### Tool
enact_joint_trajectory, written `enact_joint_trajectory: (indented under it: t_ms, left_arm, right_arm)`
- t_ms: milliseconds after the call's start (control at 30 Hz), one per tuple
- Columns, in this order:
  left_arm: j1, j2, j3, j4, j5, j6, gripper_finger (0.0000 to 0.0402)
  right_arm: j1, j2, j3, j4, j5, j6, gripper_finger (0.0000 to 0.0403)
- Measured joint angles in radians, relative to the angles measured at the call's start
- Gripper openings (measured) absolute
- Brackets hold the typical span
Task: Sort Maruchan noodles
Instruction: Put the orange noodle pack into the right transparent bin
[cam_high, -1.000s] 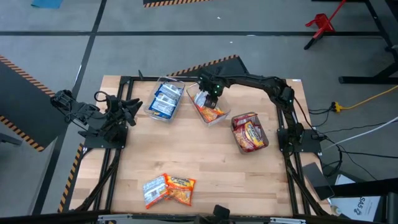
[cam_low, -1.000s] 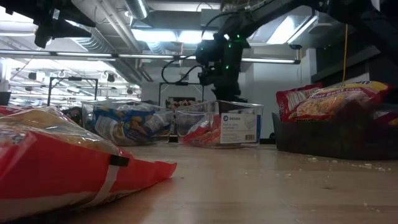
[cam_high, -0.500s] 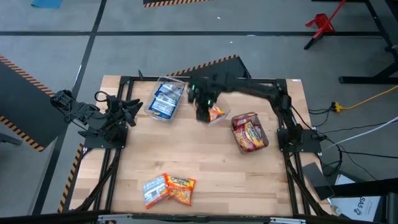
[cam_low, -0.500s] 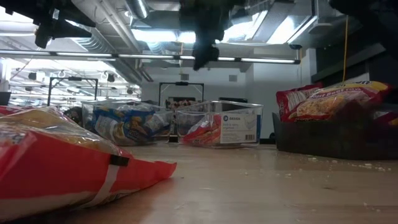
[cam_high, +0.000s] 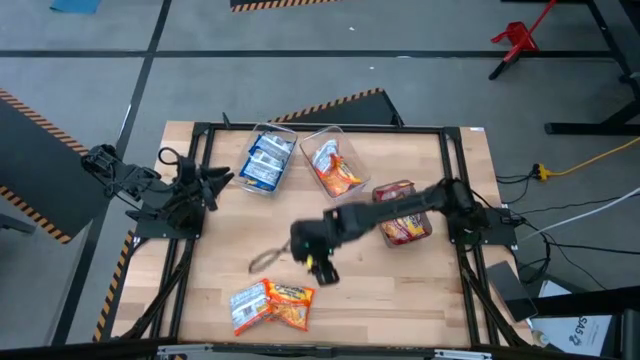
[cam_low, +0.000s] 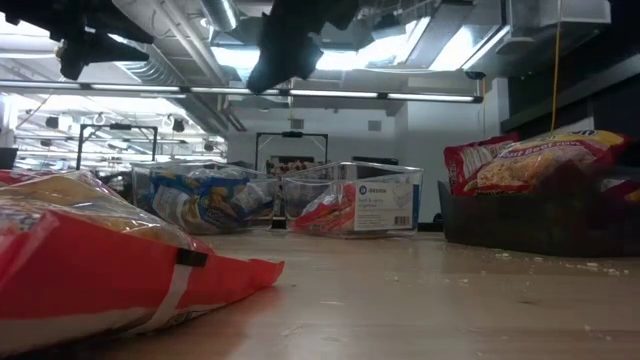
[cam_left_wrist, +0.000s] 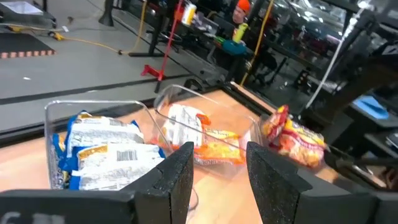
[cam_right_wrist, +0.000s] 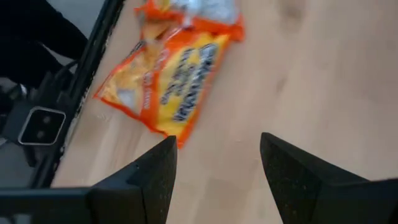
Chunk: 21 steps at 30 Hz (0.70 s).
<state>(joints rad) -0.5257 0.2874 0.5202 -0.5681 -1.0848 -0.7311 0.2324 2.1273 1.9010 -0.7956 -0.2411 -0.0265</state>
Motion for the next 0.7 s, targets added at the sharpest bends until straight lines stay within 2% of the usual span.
enact_joint_trajectory:
  t_ms: [100,233,433,700]
  left_arm:
    - [0.000,0.000,0.000,-0.001,0.022,0.000,0.0141]
    - [0.000,0.000,0.000,-0.002,0.029,-0.001,0.0141]
    - [0.000,0.000,0.000,-0.001,0.022,-0.020,0.0141]
    - [0.000,0.000,0.000,-0.002,0.025,-0.025,0.0141]
  right_arm:
    - [0.053,0.000,-0.064,0.087,0.039,0.000,0.0216]
    - [0.096,0.000,-0.149,0.230,0.039,0.000,0.0220]
    - [0.136,0.010,-0.245,0.461,0.056,0.015,0.0271]
    - [0.156,0.113,-0.249,0.499,0.077,0.092,0.0326]
